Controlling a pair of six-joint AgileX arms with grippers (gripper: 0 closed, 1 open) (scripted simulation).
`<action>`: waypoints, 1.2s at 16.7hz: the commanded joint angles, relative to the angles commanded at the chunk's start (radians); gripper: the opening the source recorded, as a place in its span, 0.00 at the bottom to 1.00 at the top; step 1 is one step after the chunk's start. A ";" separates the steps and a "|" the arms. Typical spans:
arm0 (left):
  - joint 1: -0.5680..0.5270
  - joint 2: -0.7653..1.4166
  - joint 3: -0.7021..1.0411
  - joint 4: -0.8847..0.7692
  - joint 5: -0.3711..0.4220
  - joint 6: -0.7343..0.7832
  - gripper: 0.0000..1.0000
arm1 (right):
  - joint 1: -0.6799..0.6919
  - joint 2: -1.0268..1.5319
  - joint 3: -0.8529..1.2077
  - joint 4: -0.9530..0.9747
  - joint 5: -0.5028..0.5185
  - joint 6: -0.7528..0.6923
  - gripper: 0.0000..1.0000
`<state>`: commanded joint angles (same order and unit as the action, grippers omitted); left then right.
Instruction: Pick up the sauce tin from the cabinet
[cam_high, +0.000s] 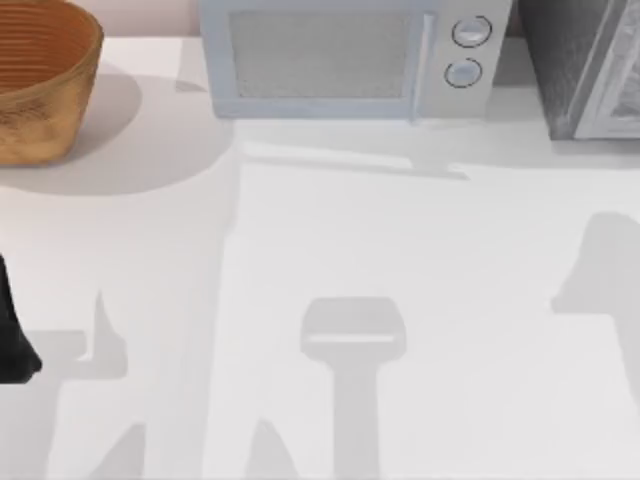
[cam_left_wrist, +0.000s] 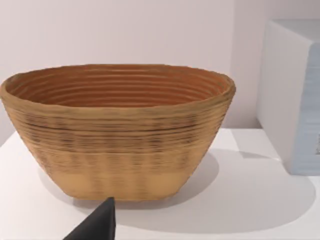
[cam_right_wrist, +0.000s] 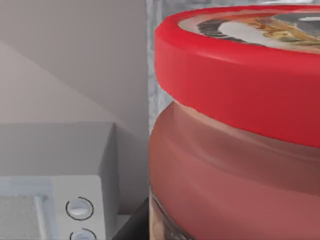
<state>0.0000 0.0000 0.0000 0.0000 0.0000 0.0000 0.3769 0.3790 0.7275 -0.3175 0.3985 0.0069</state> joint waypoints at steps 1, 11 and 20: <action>0.000 0.000 0.000 0.000 0.000 0.000 1.00 | -0.045 -0.062 -0.110 0.045 -0.047 0.000 0.00; 0.000 0.000 0.000 0.000 0.000 0.000 1.00 | -0.374 -0.378 -0.723 0.315 -0.395 -0.007 0.00; 0.000 0.000 0.000 0.000 0.000 0.000 1.00 | -0.379 -0.318 -0.706 0.359 -0.420 -0.006 0.00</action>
<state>0.0000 0.0000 0.0000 0.0000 0.0000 0.0000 -0.0026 0.0606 0.0211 0.0415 -0.0212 0.0008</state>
